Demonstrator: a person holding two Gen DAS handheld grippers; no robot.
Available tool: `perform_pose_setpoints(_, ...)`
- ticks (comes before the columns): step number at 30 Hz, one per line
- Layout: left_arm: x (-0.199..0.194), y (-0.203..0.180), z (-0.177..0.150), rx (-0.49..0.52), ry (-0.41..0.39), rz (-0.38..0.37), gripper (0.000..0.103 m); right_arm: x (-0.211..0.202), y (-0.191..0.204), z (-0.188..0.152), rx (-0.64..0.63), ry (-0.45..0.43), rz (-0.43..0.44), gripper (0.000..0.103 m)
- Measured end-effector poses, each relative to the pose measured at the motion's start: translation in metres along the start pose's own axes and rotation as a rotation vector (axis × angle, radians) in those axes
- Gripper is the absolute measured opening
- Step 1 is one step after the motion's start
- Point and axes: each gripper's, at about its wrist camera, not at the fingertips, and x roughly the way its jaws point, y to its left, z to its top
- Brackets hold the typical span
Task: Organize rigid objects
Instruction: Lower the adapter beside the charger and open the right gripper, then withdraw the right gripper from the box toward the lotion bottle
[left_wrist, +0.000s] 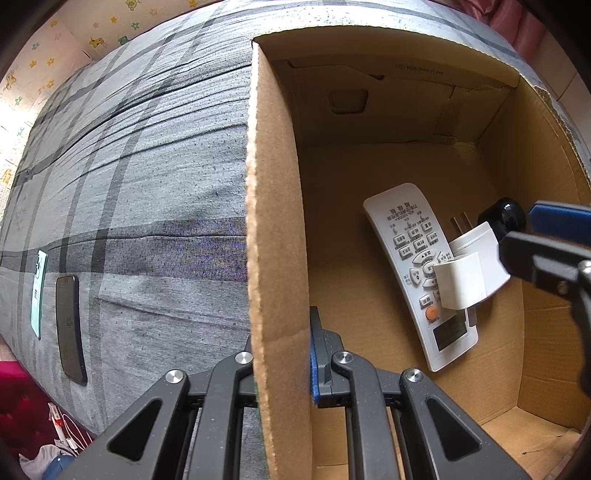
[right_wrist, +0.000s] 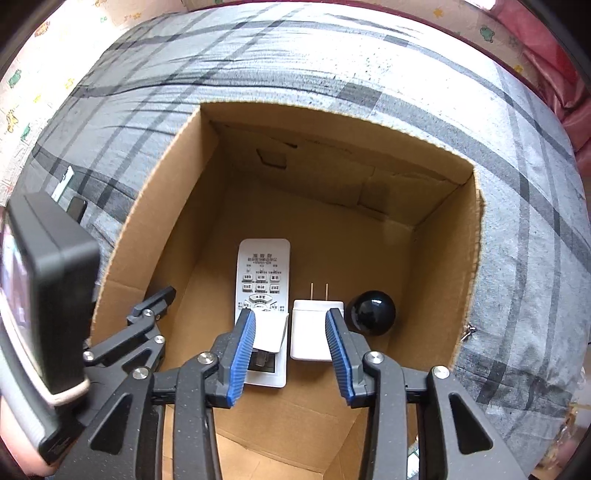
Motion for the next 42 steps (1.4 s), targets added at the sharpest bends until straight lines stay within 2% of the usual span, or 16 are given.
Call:
perform_pose_setpoints(8, 0.000, -0.001, 0.000, 0.001, 0.001, 0.002, 0.013, -0.014, -0.007, -0.004, 0.027, -0.032, -0.022, 0.048)
perform_pose_setpoints(12, 0.000, 0.000, 0.001, 0.001, 0.001, 0.002, 0.013, -0.023, -0.013, -0.006, 0.037, -0.044, -0.028, 0.054)
perform_pose_setpoints(21, 0.000, 0.000, 0.001, 0.001, 0.001, 0.002, 0.013, -0.046, -0.023, -0.014, 0.036, -0.086, -0.040, 0.062)
perform_pose_setpoints(31, -0.001, -0.001, 0.001, 0.004, 0.000, 0.005, 0.013, -0.070, -0.048, -0.035, 0.086, -0.114, -0.054, 0.075)
perform_pose_setpoints(35, -0.001, -0.001, 0.002, 0.004, 0.000, 0.005, 0.013, -0.080, -0.062, -0.046, 0.118, -0.125, -0.065, 0.077)
perform_pose_setpoints(38, -0.001, -0.001, 0.002, 0.004, 0.000, 0.006, 0.013, -0.086, -0.073, -0.056, 0.136, -0.134, -0.073, 0.085)
perform_pose_setpoints(40, -0.001, -0.001, 0.002, 0.005, 0.001, 0.006, 0.013, -0.089, -0.081, -0.063, 0.148, -0.140, -0.071, 0.096)
perform_pose_setpoints(42, -0.001, -0.001, 0.002, 0.005, 0.000, 0.006, 0.013, -0.088, -0.089, -0.070, 0.158, -0.137, -0.076, 0.099)
